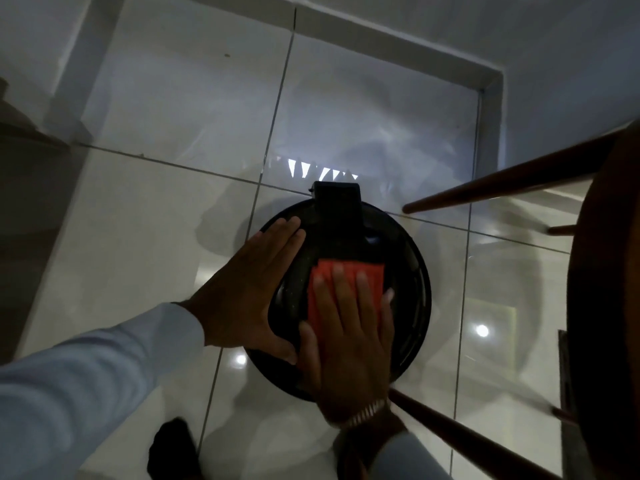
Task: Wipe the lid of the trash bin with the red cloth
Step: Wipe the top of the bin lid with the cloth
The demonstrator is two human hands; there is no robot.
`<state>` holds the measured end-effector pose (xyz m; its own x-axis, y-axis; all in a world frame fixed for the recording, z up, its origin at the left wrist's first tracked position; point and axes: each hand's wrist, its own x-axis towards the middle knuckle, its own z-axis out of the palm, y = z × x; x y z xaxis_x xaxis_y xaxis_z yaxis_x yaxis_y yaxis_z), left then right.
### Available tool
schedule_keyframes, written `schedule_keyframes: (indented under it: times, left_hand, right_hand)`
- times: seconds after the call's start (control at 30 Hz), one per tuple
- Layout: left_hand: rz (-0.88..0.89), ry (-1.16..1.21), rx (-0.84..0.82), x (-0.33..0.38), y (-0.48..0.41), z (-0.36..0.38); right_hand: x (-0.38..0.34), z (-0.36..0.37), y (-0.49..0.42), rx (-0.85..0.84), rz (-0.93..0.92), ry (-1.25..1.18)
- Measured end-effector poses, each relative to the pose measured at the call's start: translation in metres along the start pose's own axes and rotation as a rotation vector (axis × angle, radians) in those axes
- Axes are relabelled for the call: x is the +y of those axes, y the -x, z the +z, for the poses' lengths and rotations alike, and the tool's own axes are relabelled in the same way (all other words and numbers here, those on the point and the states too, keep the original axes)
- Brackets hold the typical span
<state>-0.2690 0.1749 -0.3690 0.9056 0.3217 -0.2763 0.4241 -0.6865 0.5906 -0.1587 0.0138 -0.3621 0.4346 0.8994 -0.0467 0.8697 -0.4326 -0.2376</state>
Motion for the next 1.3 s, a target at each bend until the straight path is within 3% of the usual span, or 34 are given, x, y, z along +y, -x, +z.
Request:
schedule_keyframes:
  times: [0.1,0.27,0.33,0.4,0.47,0.53,0.6,0.67,0.73,0.87,1.0,1.3]
  left_hand:
    - [0.002,-0.005,0.003,0.0,0.001,0.001]
    - [0.021,0.002,0.021,-0.003,-0.003,0.006]
    - [0.027,0.011,0.035,-0.005,-0.002,0.008]
    - [0.053,0.013,0.048,-0.007,-0.001,0.007]
    - [0.068,-0.02,0.035,-0.004,0.001,0.005]
    - [0.048,-0.024,0.027,0.002,0.005,0.0]
    - [0.0,-0.018,0.021,0.01,0.015,-0.007]
    - [-0.032,0.063,0.106,0.03,0.029,-0.011]
    - [-0.027,0.203,0.238,0.065,0.033,-0.003]
    - [-0.133,0.133,0.401,0.119,0.009,0.039]
    - [-0.15,-0.092,0.433,0.099,-0.003,0.064]
    - [-0.11,-0.068,0.751,0.079,0.011,0.083]
  right_hand:
    - [0.009,-0.004,0.017,-0.003,-0.005,-0.021]
    - [-0.018,0.001,-0.067,0.088,0.307,-0.054]
    - [-0.02,0.0,-0.062,0.04,0.213,-0.06]
    - [-0.015,-0.004,-0.033,-0.065,0.001,-0.083]
    - [-0.006,-0.011,-0.01,-0.123,-0.121,-0.223]
    - [0.005,-0.022,-0.014,-0.076,-0.056,-0.469]
    - [0.02,-0.03,-0.035,0.082,0.082,-0.561]
    - [0.035,-0.034,-0.058,0.181,0.205,-0.538]
    - [0.043,-0.032,-0.071,0.145,0.282,-0.538]
    - [0.051,-0.018,-0.066,0.1,0.204,-0.488]
    - [0.058,-0.018,-0.065,0.096,0.137,-0.418]
    - [0.063,-0.011,-0.062,0.082,0.069,-0.318]
